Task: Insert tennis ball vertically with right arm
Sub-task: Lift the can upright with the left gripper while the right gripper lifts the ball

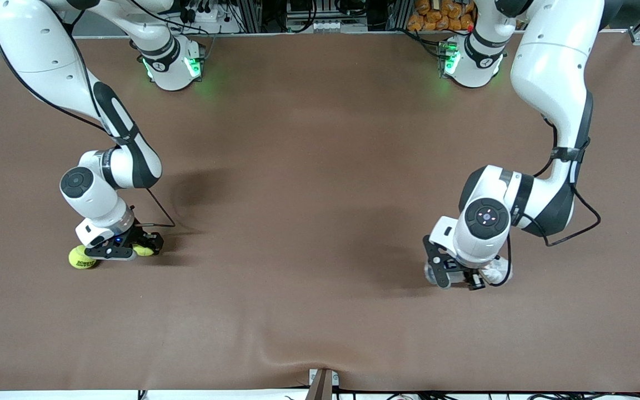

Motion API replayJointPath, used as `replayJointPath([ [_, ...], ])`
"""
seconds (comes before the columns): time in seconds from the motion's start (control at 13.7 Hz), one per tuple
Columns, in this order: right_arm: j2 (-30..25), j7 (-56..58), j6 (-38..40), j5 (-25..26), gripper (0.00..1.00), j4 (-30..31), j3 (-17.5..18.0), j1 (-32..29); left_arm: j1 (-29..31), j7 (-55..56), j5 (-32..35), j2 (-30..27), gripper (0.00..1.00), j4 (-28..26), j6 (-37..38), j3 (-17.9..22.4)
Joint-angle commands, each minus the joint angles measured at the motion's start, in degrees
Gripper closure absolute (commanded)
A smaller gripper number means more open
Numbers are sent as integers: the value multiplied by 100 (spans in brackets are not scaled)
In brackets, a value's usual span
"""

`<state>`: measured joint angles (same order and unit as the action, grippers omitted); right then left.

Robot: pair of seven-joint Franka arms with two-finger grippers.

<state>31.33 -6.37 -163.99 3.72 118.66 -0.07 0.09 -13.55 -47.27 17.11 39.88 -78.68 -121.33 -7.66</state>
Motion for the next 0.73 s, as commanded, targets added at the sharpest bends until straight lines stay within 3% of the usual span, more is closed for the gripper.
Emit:
replayJointPath([
  [0.0, -600, -92, 549, 85, 100, 26, 42, -53, 10, 725, -356, 11, 40, 273, -39, -471],
  [0.37, -1812, -31, 2666, 94, 100, -491, 60, -9, 10, 1790, -1005, 46, 40, 274, -890, -1079],
  [0.66, -2113, -48, 5185, 59, 100, -1991, 165, 18, -481, 2536, -1657, 125, 40, 107, -2120, -1080],
])
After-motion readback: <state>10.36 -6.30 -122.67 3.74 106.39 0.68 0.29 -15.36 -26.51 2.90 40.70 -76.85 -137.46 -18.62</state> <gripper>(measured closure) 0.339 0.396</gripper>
